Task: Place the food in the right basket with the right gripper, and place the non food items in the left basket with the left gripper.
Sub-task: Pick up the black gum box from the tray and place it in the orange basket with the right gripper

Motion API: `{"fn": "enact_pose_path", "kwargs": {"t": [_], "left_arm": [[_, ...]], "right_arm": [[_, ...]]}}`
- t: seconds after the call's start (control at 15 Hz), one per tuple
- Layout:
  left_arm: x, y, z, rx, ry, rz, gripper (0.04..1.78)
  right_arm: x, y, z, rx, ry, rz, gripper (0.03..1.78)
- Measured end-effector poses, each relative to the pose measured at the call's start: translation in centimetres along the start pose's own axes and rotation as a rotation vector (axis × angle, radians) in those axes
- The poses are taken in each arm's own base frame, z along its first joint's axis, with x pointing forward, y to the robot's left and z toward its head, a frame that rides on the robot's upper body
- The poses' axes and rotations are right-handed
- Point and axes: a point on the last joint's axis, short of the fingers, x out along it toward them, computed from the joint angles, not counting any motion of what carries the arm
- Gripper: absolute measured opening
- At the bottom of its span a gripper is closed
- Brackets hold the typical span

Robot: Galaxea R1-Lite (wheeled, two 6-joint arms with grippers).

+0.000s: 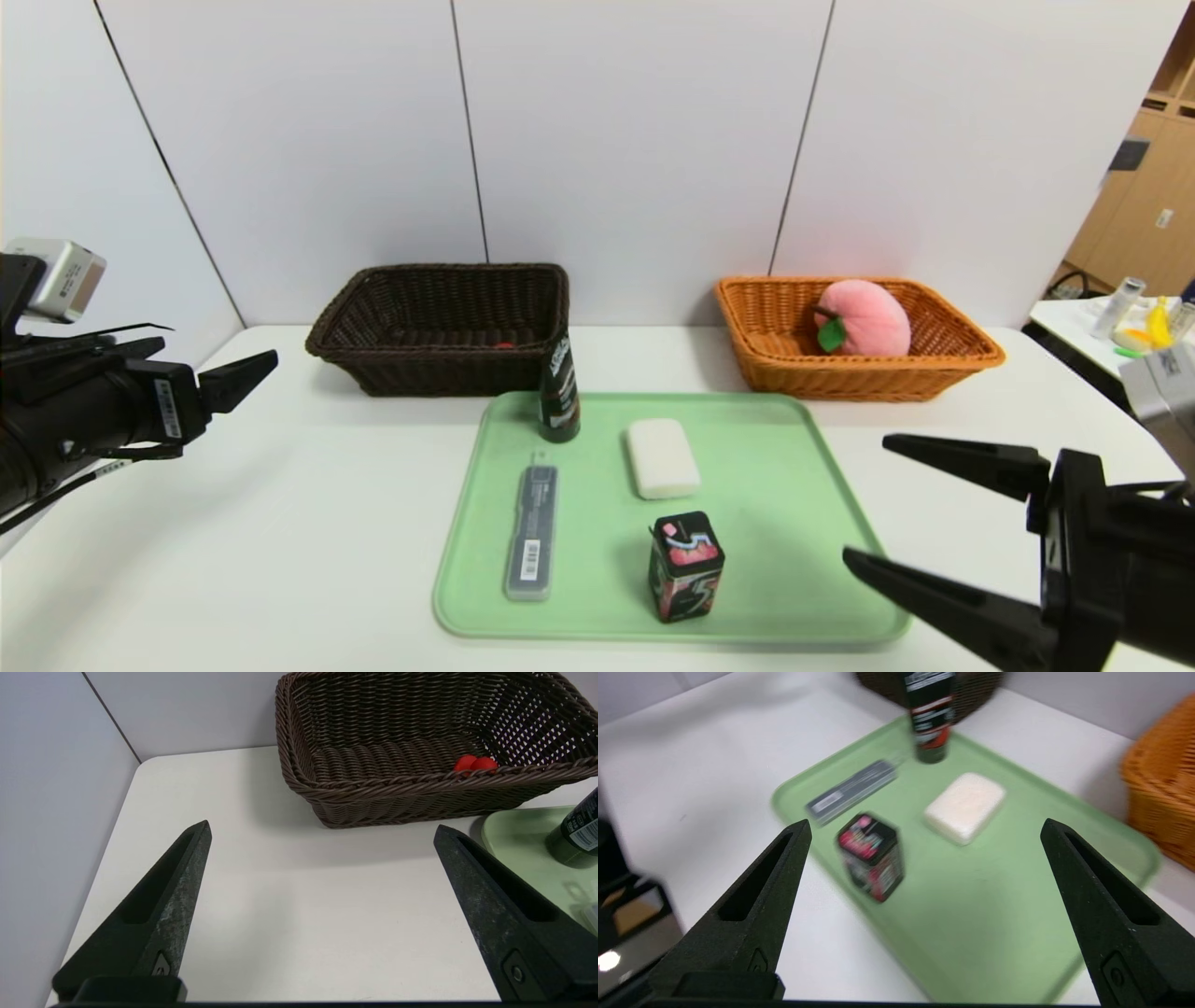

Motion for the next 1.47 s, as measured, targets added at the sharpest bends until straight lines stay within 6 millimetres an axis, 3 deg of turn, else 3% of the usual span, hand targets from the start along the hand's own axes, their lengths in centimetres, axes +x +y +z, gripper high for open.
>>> {"fn": "enact_pose_path", "kwargs": {"t": [0.2, 0.53, 0.93, 1.47], "left_arm": [[0.1, 0.0, -0.3, -0.002, 0.011, 0.002, 1.69], [0.1, 0.0, -0.3, -0.003, 0.01, 0.001, 1.69], [-0.1, 0.0, -0.2, -0.002, 0.002, 0.004, 1.69], [-0.3, 0.0, -0.3, -0.001, 0.0, 0.002, 1.69]], "right_arm": [[-1.4, 1.1, -3.3, -0.138, 0.03, 0.188, 1.69], [-1.1, 1.3, -4.8, -0.211, 0.061, 0.318, 1.69], [2.8, -0.3, -5.4, -0.202, 0.099, 0.311, 1.69], [8.0, -2.6, -7.8, -0.208, 0.074, 0.274, 1.7]]}}
